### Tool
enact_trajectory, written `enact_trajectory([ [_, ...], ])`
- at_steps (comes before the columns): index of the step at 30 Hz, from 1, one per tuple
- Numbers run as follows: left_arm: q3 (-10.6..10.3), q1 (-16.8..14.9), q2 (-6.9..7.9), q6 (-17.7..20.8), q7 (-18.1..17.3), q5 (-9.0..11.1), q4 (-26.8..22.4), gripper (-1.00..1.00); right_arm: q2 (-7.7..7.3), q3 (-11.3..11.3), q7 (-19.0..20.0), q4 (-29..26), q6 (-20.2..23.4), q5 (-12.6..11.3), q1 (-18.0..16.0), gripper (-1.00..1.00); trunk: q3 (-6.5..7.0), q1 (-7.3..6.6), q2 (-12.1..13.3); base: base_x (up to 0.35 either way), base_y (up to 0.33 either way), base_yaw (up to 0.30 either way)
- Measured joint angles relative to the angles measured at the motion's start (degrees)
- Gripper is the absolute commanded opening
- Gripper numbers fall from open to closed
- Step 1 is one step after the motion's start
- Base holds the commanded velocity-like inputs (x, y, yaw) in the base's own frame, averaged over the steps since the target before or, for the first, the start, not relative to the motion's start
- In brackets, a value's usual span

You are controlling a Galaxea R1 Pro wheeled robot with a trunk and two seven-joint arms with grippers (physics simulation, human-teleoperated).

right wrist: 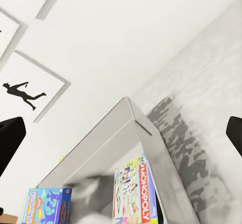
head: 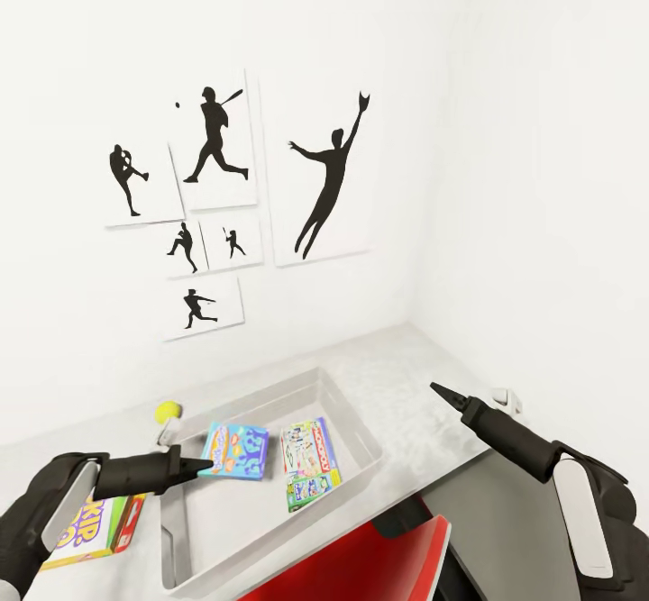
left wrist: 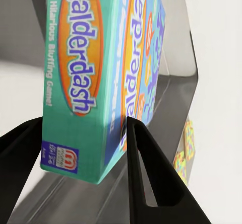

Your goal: Put all the toys in the child's room - the three board games (two on the bed and one on the table), the two jigsaw puzzles on the table, and the tennis ball on the table - inside the toy box on the table in the child's room.

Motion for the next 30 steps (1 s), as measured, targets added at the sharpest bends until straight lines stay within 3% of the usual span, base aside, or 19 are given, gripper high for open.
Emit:
enact_trajectory([
  [20, -0.3, 0.0, -0.24, 0.1, 0.2, -0.1, 1.5, -1.0, 0.0, 0.0, 0.0, 0.0, 0.0, 0.0, 0.0, 1.0, 0.0, 0.0, 0.0, 0.0, 0.0, 0.0],
  [27, -1.4, 0.0, -0.25, 0.1, 0.2, -0.1, 1.6, -1.0, 0.0, 0.0, 0.0, 0.0, 0.0, 0.0, 0.0, 1.0, 0.0, 0.0, 0.0, 0.0, 0.0, 0.0],
  [28, -1.4, 0.0, -0.25, 0.1, 0.2, -0.1, 1.6, 1.0, 0.0, 0.0, 0.0, 0.0, 0.0, 0.0, 0.0, 1.0, 0.0, 0.0, 0.0, 0.0, 0.0, 0.0],
  [30, -1.5, 0.0, -0.25, 0.1, 0.2, 0.0, 1.6, 1.0, 0.0, 0.0, 0.0, 0.0, 0.0, 0.0, 0.0, 1.0, 0.0, 0.0, 0.0, 0.0, 0.0, 0.0],
])
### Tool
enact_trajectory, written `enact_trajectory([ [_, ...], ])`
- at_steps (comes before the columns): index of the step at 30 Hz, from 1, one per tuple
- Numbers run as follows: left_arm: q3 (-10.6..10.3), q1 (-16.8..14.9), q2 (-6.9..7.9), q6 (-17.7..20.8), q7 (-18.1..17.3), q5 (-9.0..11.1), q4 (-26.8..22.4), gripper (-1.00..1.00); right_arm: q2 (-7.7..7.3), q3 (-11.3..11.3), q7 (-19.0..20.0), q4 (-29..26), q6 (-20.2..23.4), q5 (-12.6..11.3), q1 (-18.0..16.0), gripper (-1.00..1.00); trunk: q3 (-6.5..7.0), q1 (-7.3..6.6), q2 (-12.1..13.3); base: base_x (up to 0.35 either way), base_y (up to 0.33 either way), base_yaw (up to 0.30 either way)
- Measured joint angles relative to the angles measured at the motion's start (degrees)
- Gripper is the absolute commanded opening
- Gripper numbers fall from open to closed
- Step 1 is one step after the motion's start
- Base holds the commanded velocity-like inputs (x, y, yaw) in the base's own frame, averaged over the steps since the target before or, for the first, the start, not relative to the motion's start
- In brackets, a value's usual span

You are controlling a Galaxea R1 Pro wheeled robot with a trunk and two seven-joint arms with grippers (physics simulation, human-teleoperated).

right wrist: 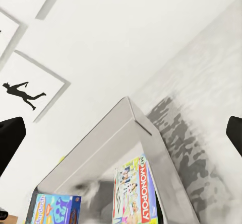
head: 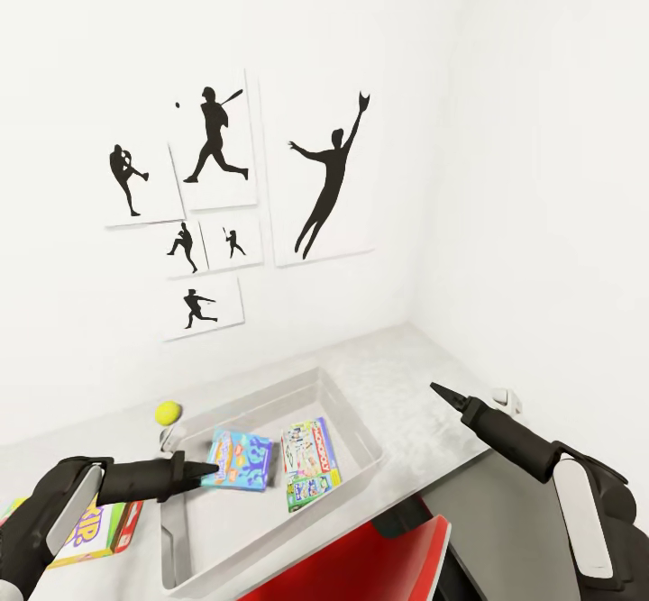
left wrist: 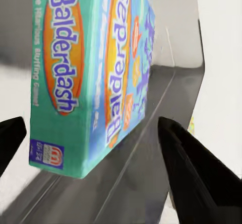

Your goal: Put all the toys in the child's room - the three board games (two on the bed and one on the table), the two jigsaw puzzles on the table, and the tennis ball on the table - inside the toy box on the table in the child's room.

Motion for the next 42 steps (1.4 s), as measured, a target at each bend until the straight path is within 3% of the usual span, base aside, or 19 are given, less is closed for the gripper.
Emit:
enact_trajectory([
  [23, 0.6, 0.0, 0.53, 0.0, -1.1, 0.5, 0.0, 1.0, 0.0, 0.0, 0.0, 0.0, 0.0, 0.0, 0.0, 1.0, 0.0, 0.0, 0.0, 0.0, 0.0, 0.0],
  [27, 0.9, -0.1, 0.71, 0.0, -5.4, 0.4, -0.4, 1.0, 0.0, 0.0, 0.0, 0.0, 0.0, -0.1, 0.0, 1.0, 0.0, 0.0, 0.0, 0.0, 0.0, 0.0],
  [31, 1.2, -0.3, 1.04, -0.2, -14.4, 0.1, -3.1, 1.0, 0.0, 0.0, 0.0, -0.1, 0.0, -0.3, 0.0, 1.0, 0.09, 0.0, 0.0, 0.0, 0.0, 0.0],
  [36, 1.3, -0.4, 3.77, -0.7, -24.7, -0.3, -10.1, 1.0, 0.0, 0.0, 0.0, -0.1, 0.0, -0.4, 0.0, 1.0, 0.46, -0.01, 0.0, 0.0, 0.0, 0.0],
  [42, 2.6, -0.4, 4.89, -1.1, -29.2, -0.3, -12.7, 1.0, 0.0, 0.1, 0.0, -0.1, 0.0, -0.4, 0.0, 1.0, 0.98, 0.0, 0.0, 0.0, 0.0, 0.0],
])
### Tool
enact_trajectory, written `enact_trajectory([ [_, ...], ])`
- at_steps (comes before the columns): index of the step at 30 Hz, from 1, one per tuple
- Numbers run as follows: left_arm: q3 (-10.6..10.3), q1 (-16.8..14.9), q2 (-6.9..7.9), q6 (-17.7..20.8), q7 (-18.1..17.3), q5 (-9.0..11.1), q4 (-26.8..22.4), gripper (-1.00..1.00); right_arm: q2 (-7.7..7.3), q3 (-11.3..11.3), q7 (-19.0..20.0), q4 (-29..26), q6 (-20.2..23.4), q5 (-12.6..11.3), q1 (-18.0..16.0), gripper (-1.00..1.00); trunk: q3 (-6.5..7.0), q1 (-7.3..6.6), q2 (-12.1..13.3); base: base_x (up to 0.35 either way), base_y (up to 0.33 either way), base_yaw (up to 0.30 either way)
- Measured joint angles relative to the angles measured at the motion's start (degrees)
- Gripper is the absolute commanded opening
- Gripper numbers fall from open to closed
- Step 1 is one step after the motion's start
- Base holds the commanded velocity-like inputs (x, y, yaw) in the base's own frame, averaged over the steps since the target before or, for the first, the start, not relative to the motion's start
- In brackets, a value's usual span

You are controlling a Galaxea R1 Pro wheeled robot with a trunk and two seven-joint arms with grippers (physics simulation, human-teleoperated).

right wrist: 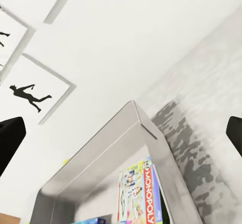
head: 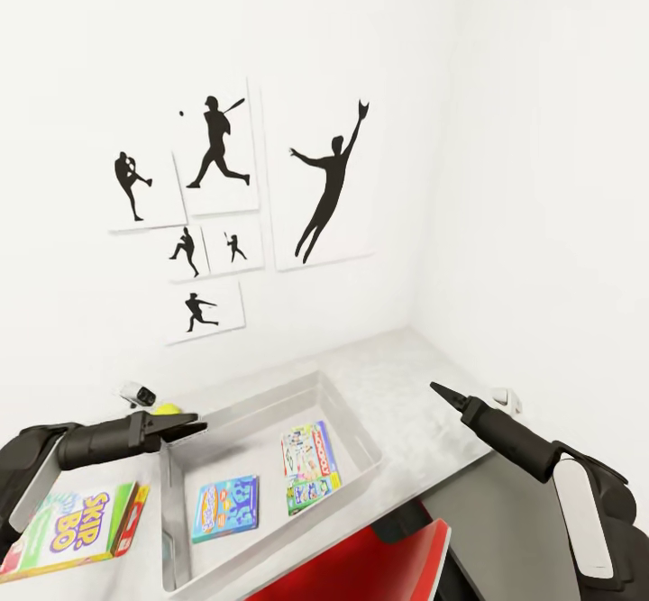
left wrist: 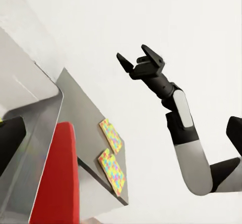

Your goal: Put all the toys in the child's room - the three board games (two on the bed and one on the table), the two jigsaw puzzles on the table, and the tennis ball on the table - inside the toy box on the table in the child's room.

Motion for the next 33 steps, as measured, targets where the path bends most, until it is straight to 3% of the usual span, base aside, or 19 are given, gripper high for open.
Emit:
enact_trajectory([
  [7, 2.3, 0.1, 0.17, -4.0, -1.2, -0.2, -0.5, 1.0, 0.0, 0.0, 0.0, 0.0, -0.1, 0.2, 0.0, 1.0, 0.64, 0.01, 0.0, -0.025, 0.016, 0.0],
  [33, 2.6, 0.2, 0.27, -5.3, -1.3, -0.1, -0.5, 1.0, 0.0, 0.0, 0.1, 0.0, -0.3, 0.3, 0.0, 1.0, 2.9, 0.03, -0.1, -0.139, 0.07, 0.0],
])
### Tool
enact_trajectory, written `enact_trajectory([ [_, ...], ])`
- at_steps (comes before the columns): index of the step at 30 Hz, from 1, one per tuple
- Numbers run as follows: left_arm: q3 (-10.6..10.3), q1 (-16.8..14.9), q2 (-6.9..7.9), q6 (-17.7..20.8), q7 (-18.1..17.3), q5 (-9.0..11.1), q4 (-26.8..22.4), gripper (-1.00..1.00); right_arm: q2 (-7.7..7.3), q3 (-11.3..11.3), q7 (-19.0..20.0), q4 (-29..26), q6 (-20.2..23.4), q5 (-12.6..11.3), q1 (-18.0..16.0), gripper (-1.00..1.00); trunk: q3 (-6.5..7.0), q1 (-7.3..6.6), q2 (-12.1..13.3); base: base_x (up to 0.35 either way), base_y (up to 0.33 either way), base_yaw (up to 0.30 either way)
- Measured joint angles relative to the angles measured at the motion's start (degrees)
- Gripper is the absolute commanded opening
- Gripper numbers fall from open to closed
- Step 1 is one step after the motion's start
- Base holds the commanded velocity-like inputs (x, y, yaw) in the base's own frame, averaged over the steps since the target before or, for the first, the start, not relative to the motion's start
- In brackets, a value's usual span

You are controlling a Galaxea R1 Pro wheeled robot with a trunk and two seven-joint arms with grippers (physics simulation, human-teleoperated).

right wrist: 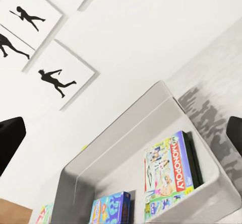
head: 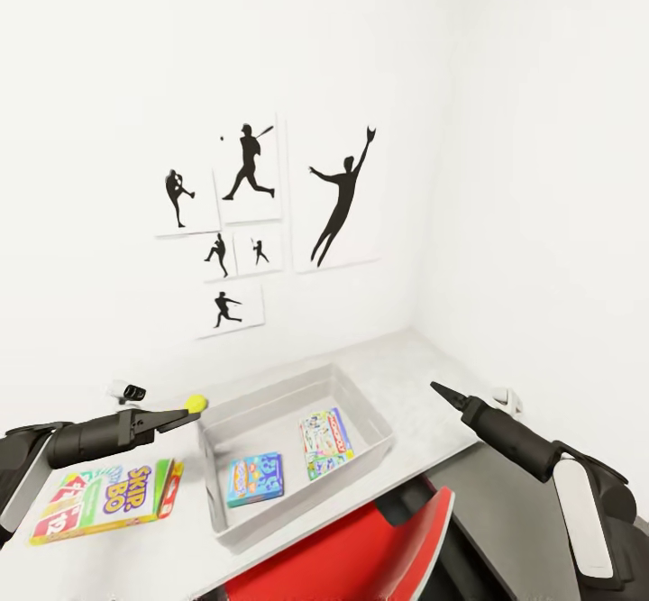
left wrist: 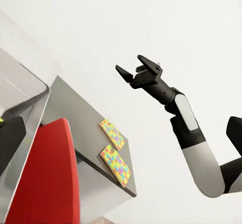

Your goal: Put all the toys in the child's room - the three board games (two on the bed and one on the table), the two jigsaw puzzles on the table, and the tennis ball on the table - inside the toy box on the table in the child's room.

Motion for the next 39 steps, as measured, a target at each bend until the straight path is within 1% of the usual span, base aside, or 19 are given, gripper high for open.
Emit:
enact_trajectory([
  [9, 0.0, 0.1, 0.08, 0.0, 0.0, -0.1, 0.0, 1.0, 0.0, 0.0, 0.0, 0.0, 0.0, 0.0, 0.0, 1.0, 0.82, 0.01, 0.0, -0.117, 0.004, 0.0],
  [16, 0.0, 0.1, 0.09, 0.0, 0.0, -0.1, 0.0, 1.0, -0.05, -0.1, 0.0, 0.0, 0.0, 0.0, 0.0, 1.0, 1.35, 0.02, 0.0, -0.239, 0.075, 0.0],
  [21, 0.0, 0.1, 0.09, 0.0, 0.0, 0.0, 0.0, 1.0, -0.08, -0.1, 0.0, 0.0, 0.0, -0.2, 0.0, 1.0, 1.44, 0.01, 0.0, -0.15, 0.031, 0.0],
  [39, 0.0, 0.1, 0.09, 0.0, 0.0, -0.1, 0.0, 1.0, -0.09, -0.2, 0.0, 0.0, 0.0, -0.6, 0.0, 1.0, 1.45, 0.0, 0.0, -0.014, 0.016, 0.0],
])
